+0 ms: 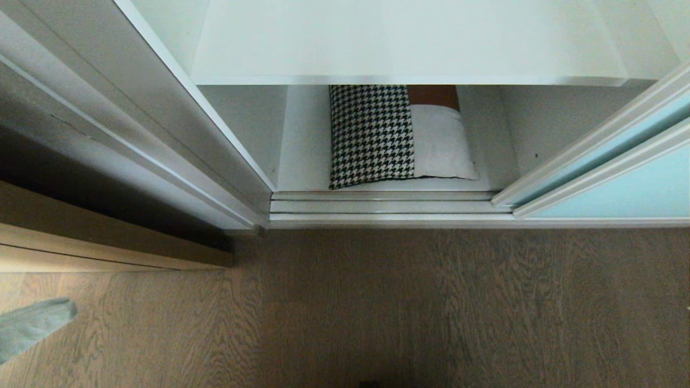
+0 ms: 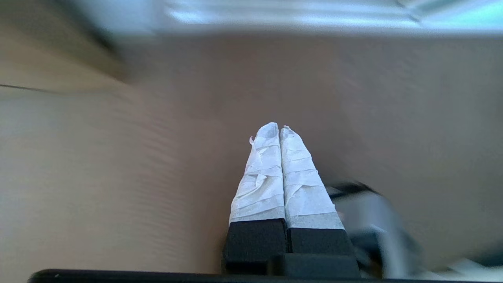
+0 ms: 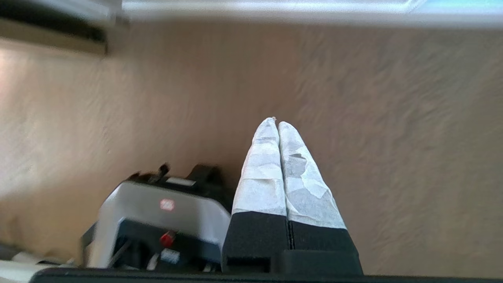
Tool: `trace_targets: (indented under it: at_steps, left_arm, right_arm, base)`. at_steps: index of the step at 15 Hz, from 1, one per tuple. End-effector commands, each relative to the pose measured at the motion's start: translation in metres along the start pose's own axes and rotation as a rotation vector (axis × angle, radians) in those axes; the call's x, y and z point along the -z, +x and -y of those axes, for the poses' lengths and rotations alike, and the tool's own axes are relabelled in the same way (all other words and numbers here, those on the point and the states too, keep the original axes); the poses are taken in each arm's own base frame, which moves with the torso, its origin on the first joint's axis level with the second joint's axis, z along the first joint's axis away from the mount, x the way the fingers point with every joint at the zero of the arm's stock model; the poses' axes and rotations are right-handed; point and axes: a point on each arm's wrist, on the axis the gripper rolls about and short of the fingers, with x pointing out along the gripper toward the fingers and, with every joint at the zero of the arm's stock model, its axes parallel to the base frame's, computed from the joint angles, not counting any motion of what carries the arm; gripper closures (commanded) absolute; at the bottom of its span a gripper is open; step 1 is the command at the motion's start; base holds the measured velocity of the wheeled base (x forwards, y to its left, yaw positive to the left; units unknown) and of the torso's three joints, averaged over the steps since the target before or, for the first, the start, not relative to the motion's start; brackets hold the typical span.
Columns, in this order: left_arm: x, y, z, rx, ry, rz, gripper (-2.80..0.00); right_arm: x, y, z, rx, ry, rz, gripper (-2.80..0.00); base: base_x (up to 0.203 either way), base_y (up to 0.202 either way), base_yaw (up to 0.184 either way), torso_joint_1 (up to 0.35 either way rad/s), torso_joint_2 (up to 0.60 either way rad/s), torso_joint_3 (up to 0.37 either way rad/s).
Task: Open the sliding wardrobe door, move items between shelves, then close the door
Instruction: Place the pillow on the higher shelf
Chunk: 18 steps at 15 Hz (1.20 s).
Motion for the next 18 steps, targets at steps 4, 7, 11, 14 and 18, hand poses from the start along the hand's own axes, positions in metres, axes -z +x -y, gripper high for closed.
trace_targets:
  at_steps: [4,7,11,14,18]
  left_arm:
    - [-0.011,0.099,-0.007,0.171,-0.090,-0.295,0.00]
    - [-0.001,0.141,0.015,0.259,-0.057,-0.360,0.00]
    - [0.046,0.181,0.048,0.263,0.028,-0.434,0.00]
    - [0.078,0.212,0.061,0.205,0.029,-0.426,0.00]
    - [0.099,0.243,0.067,0.151,-0.005,-0.422,0.00]
  right_arm:
    - [-0.005,0.072,0.007,-0.097,0.085,-0.186,0.00]
    - [0.006,0.106,0.009,-0.126,0.099,-0.227,0.00]
    - [0.029,0.139,0.010,-0.154,0.093,-0.284,0.00]
    - [0.043,0.157,0.012,-0.156,0.095,-0.319,0.00]
    - [0.055,0.190,0.017,-0.152,0.100,-0.344,0.00]
  base:
    - [0.000,0.000,0.000,0.000,0.00,0.000]
    - [0.000,0.000,0.000,0.000,0.00,0.000]
    - [0.000,0.000,0.000,0.000,0.00,0.000]
    - [0.000,0.000,0.000,0.000,0.00,0.000]
    - [0.000,0.000,0.000,0.000,0.00,0.000]
